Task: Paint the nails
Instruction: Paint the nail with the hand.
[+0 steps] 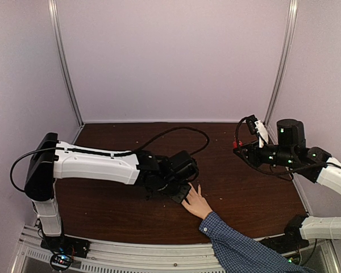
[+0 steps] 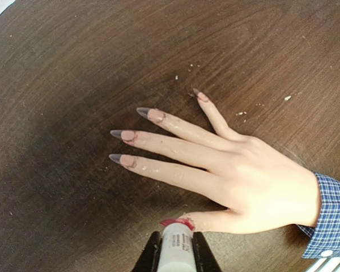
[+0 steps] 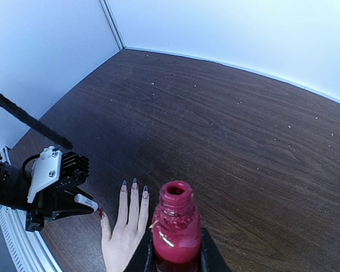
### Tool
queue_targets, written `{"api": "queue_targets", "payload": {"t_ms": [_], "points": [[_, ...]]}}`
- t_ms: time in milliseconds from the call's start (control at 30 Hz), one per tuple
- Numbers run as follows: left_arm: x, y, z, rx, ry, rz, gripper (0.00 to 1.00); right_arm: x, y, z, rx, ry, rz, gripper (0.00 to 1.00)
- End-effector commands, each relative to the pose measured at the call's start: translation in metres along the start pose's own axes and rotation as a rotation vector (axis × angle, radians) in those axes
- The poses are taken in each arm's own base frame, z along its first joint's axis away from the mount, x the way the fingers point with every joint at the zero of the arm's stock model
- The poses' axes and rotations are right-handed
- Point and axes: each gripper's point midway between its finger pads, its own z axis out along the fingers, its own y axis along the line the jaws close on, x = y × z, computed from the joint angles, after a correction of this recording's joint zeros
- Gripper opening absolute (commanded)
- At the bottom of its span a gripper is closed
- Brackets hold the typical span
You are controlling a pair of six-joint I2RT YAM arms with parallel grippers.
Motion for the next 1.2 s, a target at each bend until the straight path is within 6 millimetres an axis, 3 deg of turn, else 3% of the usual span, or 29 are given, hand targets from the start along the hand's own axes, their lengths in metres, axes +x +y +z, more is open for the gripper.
{"api": "queue_targets", "payload": {"t_ms": [0,333,967,1167], "points": [[-0.006,0.002,0.001,-0.004,-0.009,-0.024,0.0,-0.009,-0.001,-0.001,-0.001,-0.037,0.003,0.0],[-0.006,0.003,0.001,-0.009,-0.009,-0.023,0.0,-0.009,0.0,-0.001,-0.002,-0.034,0.003,0.0],[-0.007,0.024,-0.002,-0.049,-0.018,-0.06,0.0,-0.008,-0.001,0.0,0.0,-0.031,0.002,0.0],[-0.016,0.038,-0.019,-0.06,-0.094,-0.076,0.0,-0.008,-0.001,0.001,-0.002,-0.028,0.002,0.0]]}}
